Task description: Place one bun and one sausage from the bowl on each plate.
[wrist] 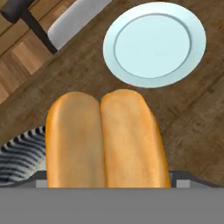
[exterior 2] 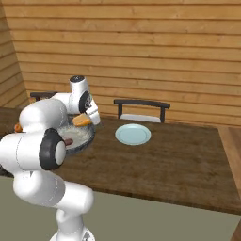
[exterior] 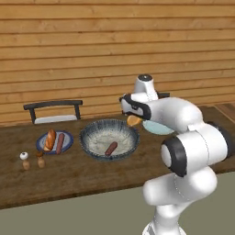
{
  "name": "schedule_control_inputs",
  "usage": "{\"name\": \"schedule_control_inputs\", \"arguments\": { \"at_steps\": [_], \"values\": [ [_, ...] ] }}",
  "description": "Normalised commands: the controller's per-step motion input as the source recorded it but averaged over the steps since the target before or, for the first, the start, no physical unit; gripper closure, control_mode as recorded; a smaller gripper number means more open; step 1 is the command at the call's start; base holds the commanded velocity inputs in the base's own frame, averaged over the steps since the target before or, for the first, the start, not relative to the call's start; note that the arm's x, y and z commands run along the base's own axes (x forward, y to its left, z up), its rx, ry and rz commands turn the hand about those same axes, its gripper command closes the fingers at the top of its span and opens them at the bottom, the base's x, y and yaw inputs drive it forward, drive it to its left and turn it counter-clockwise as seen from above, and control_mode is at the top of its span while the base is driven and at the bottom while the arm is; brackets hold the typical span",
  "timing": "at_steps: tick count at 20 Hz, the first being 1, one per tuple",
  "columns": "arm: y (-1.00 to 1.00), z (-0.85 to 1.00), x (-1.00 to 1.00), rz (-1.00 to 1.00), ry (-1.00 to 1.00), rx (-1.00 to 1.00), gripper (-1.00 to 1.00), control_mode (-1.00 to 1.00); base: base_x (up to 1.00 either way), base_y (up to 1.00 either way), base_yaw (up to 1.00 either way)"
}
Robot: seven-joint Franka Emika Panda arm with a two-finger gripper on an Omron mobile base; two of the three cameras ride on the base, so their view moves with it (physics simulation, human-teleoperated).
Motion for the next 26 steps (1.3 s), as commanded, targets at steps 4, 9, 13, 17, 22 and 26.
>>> {"name": "schedule_control_inputs", "arguments": {
  "at_steps": [4,9,13,17,22,26],
  "values": [
    [-1.0,-0.07,0.4,-0.23,0.02,0.06,1.0,-1.0,0.0,0.0,0.0],
    [-1.0,-0.37,0.51,-0.17,0.02,0.13,1.0,-1.0,0.0,0.0,0.0],
    [-0.96,-0.63,0.67,-0.08,0.0,0.12,1.0,-1.0,0.0,0.0,0.0],
    [-0.33,-0.55,0.53,-0.03,0.0,0.03,1.0,-1.0,0.0,0.0,0.0],
    [0.0,-0.44,0.69,0.0,0.0,0.0,1.0,-1.0,0.0,0.0,0.0],
    [0.0,-0.43,0.36,0.0,0.0,0.0,-1.0,-1.0,0.0,0.0,0.0]
  ]
}}
